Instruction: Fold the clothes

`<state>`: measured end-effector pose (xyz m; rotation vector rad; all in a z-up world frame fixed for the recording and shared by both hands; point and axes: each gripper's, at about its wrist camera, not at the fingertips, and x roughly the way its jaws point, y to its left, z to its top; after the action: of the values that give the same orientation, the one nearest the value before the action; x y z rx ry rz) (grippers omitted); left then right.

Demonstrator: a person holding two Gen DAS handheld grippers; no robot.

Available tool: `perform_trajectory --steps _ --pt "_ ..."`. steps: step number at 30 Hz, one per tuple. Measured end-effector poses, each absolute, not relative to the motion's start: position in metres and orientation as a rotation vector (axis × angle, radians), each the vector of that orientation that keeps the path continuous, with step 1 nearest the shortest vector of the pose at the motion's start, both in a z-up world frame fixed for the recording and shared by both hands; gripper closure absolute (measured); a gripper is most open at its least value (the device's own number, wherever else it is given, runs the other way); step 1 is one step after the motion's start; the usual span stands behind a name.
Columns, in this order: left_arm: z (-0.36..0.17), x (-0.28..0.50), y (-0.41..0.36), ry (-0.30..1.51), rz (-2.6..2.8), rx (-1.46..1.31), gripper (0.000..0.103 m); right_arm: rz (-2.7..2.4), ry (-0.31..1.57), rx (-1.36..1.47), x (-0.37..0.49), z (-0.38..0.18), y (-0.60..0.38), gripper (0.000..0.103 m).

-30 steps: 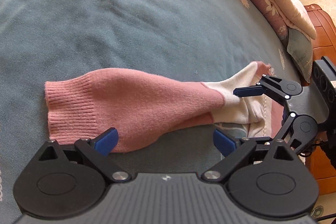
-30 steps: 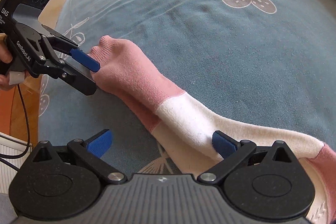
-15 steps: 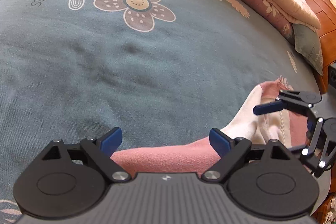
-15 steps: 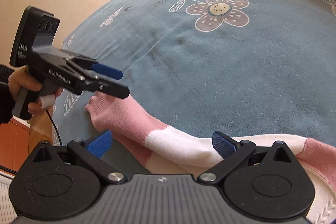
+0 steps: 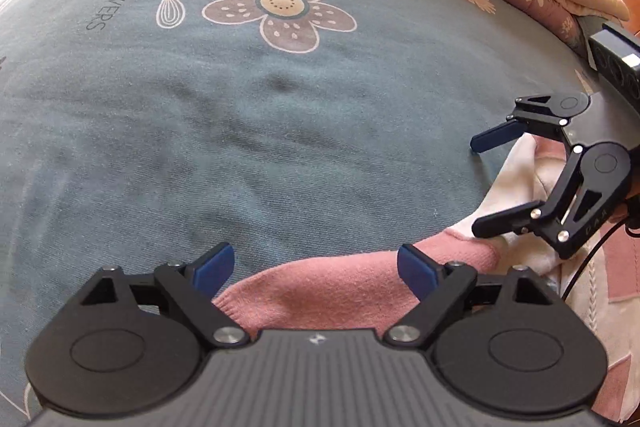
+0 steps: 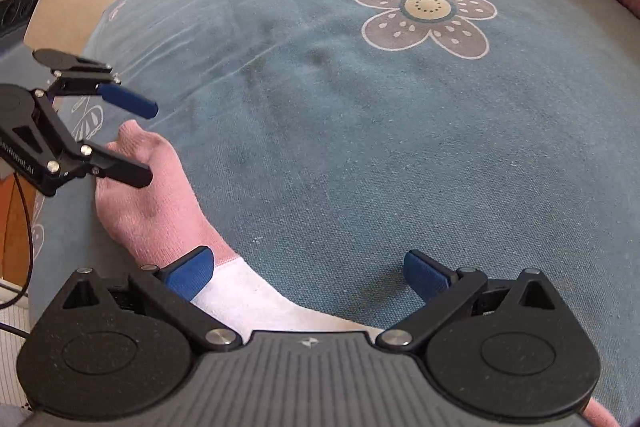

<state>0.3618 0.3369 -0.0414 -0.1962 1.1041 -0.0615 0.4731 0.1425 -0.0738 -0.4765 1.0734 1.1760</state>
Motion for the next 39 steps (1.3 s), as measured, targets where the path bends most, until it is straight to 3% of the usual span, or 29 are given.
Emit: perform_trajectory --steps 10,17,23,39 --pt "-0.071 0.349 0.322 1.159 -0.021 -0.159 0.015 1.267 1.026 -0.612 0.451 -0.072 0.144 0.0" --pt "-0.066 0.347 0.331 1.134 0.024 -0.21 0.015 1.535 1.344 -0.388 0.5 -0.071 0.17 0.0" --pt "-0.062 0.338 0.342 1.121 0.06 -0.271 0.015 1.656 1.684 -0.221 0.516 -0.103 0.195 0.0" --pt "-0.065 0.335 0.356 1.12 0.101 -0.326 0.015 1.698 1.95 -0.023 0.527 -0.132 0.187 0.004"
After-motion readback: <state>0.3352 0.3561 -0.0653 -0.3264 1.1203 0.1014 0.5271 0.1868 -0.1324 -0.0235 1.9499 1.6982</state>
